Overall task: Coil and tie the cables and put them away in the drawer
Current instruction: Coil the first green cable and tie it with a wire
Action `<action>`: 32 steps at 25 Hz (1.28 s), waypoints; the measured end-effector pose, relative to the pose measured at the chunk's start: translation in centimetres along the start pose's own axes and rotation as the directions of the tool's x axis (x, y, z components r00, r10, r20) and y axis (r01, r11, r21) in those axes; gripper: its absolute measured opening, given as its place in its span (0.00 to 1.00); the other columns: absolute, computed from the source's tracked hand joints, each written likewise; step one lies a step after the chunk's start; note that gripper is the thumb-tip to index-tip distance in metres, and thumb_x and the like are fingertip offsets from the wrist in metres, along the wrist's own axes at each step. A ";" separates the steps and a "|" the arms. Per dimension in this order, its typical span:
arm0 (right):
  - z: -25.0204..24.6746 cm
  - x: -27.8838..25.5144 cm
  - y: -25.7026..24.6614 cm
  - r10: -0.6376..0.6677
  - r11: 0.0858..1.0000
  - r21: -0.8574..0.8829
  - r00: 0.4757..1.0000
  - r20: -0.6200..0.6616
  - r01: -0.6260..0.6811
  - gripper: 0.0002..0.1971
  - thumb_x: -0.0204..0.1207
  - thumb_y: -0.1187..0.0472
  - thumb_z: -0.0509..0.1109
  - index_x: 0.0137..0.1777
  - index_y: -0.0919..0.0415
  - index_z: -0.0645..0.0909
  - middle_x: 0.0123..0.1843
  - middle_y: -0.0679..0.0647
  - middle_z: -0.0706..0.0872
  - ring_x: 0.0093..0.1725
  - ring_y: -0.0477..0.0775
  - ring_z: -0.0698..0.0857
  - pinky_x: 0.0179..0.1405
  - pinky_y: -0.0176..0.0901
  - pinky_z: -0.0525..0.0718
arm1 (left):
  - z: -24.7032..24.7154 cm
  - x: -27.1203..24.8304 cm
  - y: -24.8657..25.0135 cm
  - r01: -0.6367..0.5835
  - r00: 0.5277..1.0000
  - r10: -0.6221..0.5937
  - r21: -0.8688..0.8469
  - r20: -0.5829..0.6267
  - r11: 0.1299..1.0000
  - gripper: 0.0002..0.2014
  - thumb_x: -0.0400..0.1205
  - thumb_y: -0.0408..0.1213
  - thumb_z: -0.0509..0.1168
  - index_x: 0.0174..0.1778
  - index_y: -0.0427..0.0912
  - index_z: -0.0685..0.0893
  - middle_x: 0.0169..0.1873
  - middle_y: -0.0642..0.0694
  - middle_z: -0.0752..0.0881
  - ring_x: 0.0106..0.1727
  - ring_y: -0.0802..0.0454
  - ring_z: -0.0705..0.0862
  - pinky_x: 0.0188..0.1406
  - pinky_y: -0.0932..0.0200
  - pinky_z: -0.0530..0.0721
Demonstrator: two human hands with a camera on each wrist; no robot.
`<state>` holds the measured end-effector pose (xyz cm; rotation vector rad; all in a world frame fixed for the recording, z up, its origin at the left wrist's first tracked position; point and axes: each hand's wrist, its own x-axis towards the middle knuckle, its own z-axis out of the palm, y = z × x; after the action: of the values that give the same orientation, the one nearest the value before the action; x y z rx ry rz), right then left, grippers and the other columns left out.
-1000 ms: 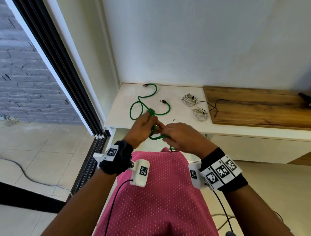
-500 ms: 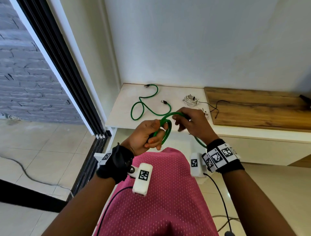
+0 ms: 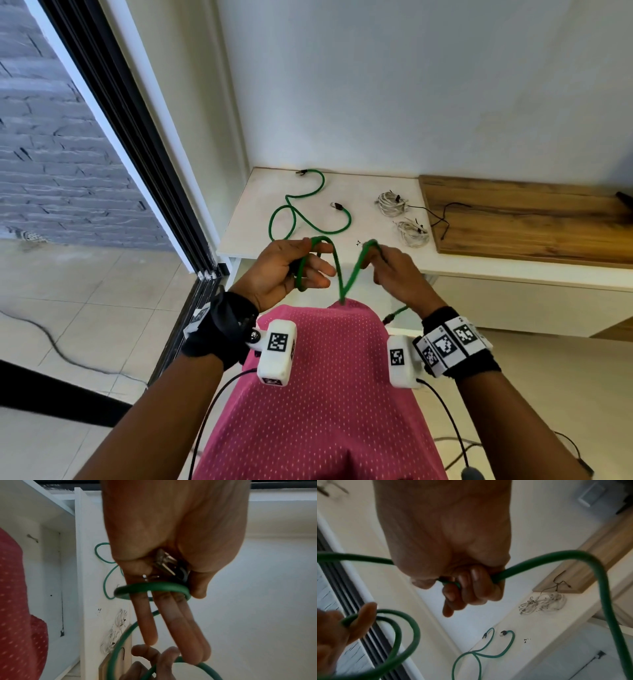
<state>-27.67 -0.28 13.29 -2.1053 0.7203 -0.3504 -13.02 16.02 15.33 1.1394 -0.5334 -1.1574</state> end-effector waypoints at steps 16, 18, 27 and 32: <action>-1.2 -0.6 -2.1 -0.248 0.937 -0.042 0.746 0.619 0.347 0.14 0.78 0.63 0.71 0.63 0.61 0.80 0.35 0.51 0.88 0.34 0.46 0.84 0.39 0.37 0.81 | 1.0 1.3 0.6 -0.146 0.985 0.140 -0.054 -0.102 0.988 0.20 0.88 0.42 0.53 0.66 0.31 0.77 0.54 0.38 0.89 0.56 0.43 0.89 0.58 0.43 0.86; -0.9 -1.0 -3.5 -0.344 0.894 -0.029 0.729 0.592 0.447 0.14 0.75 0.61 0.75 0.59 0.61 0.81 0.34 0.56 0.85 0.31 0.45 0.80 0.36 0.36 0.77 | 0.9 1.4 0.3 -0.128 0.986 0.138 0.116 -0.088 0.985 0.17 0.88 0.38 0.54 0.67 0.32 0.78 0.58 0.39 0.88 0.62 0.46 0.86 0.66 0.47 0.81; -1.6 0.8 -3.6 -0.346 0.925 0.123 0.931 -0.119 0.360 0.13 0.63 0.57 0.83 0.40 0.59 0.83 0.33 0.55 0.86 0.31 0.50 0.80 0.34 0.49 0.80 | 2.6 0.1 -0.8 -0.091 0.995 0.090 0.007 0.041 0.996 0.19 0.89 0.38 0.47 0.54 0.28 0.81 0.41 0.32 0.90 0.43 0.37 0.91 0.46 0.52 0.88; -0.8 1.7 -2.8 -0.177 0.983 0.025 0.974 -0.142 0.183 0.22 0.64 0.41 0.77 0.38 0.63 0.84 0.28 0.57 0.84 0.27 0.50 0.78 0.29 0.47 0.75 | 2.5 0.2 -1.2 -0.133 0.985 0.121 0.098 0.126 0.986 0.22 0.88 0.42 0.48 0.49 0.28 0.80 0.20 0.42 0.82 0.21 0.47 0.82 0.50 0.46 0.86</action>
<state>-25.69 -0.51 16.01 -2.1310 0.5983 -0.6112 -15.59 14.82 15.15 1.1141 -0.7570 -1.1011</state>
